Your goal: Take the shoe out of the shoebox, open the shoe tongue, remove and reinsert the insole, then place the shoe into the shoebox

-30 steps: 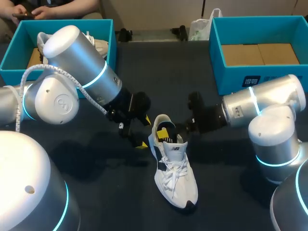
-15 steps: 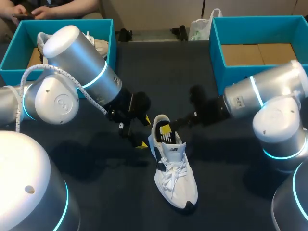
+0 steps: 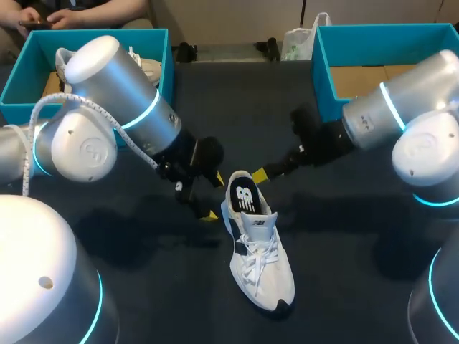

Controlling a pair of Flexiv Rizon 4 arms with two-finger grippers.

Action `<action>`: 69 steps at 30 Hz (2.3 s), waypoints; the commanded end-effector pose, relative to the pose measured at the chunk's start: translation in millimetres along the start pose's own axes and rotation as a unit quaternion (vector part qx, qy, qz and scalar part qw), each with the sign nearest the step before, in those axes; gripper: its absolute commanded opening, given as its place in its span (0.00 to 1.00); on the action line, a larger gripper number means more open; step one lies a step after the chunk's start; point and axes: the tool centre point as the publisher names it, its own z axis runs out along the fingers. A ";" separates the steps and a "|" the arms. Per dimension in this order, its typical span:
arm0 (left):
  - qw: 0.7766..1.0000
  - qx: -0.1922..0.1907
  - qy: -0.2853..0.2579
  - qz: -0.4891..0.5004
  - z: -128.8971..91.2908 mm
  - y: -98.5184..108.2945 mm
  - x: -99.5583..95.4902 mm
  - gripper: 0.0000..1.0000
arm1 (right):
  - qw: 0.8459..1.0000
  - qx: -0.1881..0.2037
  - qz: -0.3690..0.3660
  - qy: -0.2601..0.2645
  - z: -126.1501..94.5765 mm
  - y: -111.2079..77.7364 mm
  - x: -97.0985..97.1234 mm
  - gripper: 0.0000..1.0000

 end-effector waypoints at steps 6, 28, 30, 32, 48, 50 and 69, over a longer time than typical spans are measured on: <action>0.999 -0.020 0.039 0.017 -55.6 10.4 -10.9 1.00 | 0.994 0.107 0.028 -0.014 -22.7 13.1 -5.6 0.78; 0.997 -0.027 0.034 0.056 -189.3 69.4 -69.2 1.00 | 0.959 0.159 0.120 -0.202 -23.7 49.5 9.2 0.45; 0.997 -0.032 0.031 0.066 -203.8 73.7 -75.2 1.00 | 0.956 0.154 0.125 -0.216 -19.8 50.4 17.1 0.43; 0.996 -0.036 0.029 0.077 -217.8 77.7 -81.4 1.00 | 0.954 0.143 0.129 -0.228 -16.4 50.7 25.0 0.37; 0.990 -0.047 0.031 0.131 -274.5 93.0 -118.3 1.00 | 0.921 0.098 0.206 -0.316 20.2 41.4 52.2 0.32; 0.990 -0.047 0.031 0.131 -274.5 93.0 -118.3 1.00 | 0.914 0.094 0.213 -0.333 22.6 40.4 57.2 0.12; 0.990 -0.047 0.031 0.131 -274.5 93.0 -118.3 1.00 | 0.893 0.018 0.226 -0.388 29.5 34.4 69.8 0.00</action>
